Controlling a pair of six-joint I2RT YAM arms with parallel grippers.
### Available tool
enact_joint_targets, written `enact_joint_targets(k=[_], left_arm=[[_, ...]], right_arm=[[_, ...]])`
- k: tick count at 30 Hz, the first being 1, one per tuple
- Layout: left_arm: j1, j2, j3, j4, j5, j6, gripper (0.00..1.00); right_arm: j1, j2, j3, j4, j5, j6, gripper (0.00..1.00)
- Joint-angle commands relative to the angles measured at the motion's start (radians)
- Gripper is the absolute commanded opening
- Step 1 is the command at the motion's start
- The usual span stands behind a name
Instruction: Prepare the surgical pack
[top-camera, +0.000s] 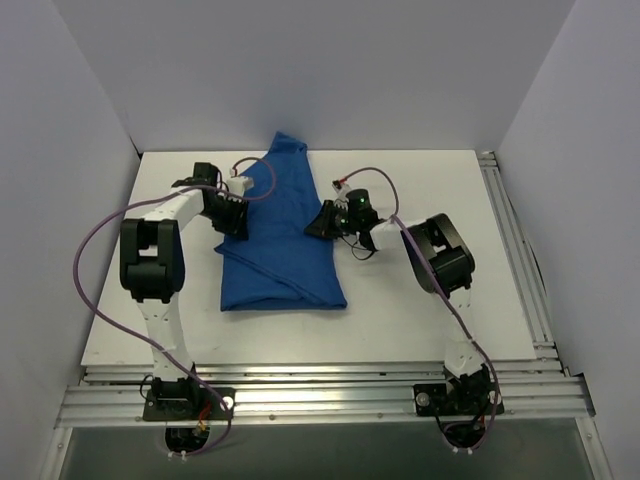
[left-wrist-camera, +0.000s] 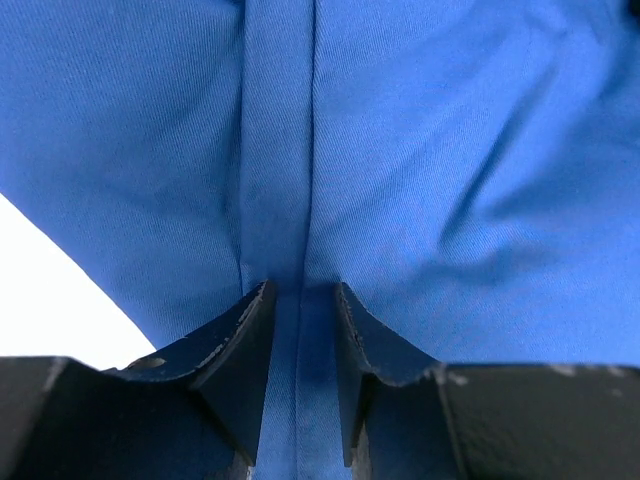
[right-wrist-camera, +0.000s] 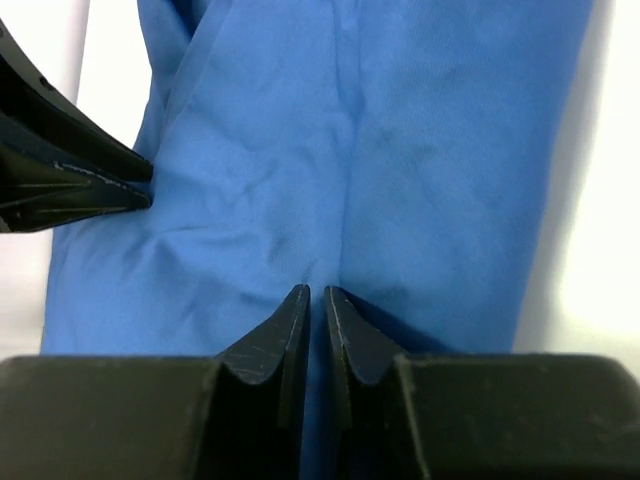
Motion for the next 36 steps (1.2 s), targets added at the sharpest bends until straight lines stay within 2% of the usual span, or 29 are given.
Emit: enact_joint_targets(k=[1, 7, 10, 13, 16, 19, 24, 28, 32, 36], left_arm=[[-0.005, -0.101, -0.109, -0.013, 0.009, 0.018, 0.38], [-0.008, -0.264, -0.303, -0.023, 0.035, 0.054, 0.38], [-0.011, -0.334, -0.358, -0.06, 0.061, 0.09, 0.38], [-0.016, -0.379, -0.352, -0.088, 0.067, 0.117, 0.39], [-0.008, -0.387, -0.282, -0.083, 0.067, 0.105, 0.4], [0.001, -0.351, -0.208, -0.068, 0.07, 0.082, 0.4], [0.017, -0.22, -0.091, -0.031, 0.046, 0.061, 0.4], [0.04, -0.098, -0.025, -0.007, 0.032, 0.03, 0.39], [0.058, -0.034, 0.015, -0.007, 0.029, 0.007, 0.39], [0.064, -0.006, 0.039, -0.008, 0.021, 0.012, 0.4]], right_arm=[[0.032, -0.107, -0.166, 0.036, 0.005, 0.063, 0.08], [0.1, -0.253, -0.413, 0.159, 0.024, 0.14, 0.08], [0.099, -0.293, -0.446, 0.168, 0.018, 0.16, 0.08], [0.089, -0.298, -0.385, 0.086, 0.012, 0.132, 0.08], [0.083, -0.254, -0.224, -0.035, 0.028, 0.056, 0.1], [0.066, -0.182, -0.081, -0.057, 0.05, 0.042, 0.1], [0.001, -0.022, 0.069, -0.036, 0.068, 0.115, 0.1], [-0.036, 0.113, 0.209, -0.011, 0.091, 0.244, 0.1], [-0.059, 0.164, 0.223, 0.015, 0.161, 0.33, 0.09], [-0.075, 0.168, 0.237, 0.03, 0.17, 0.35, 0.09]])
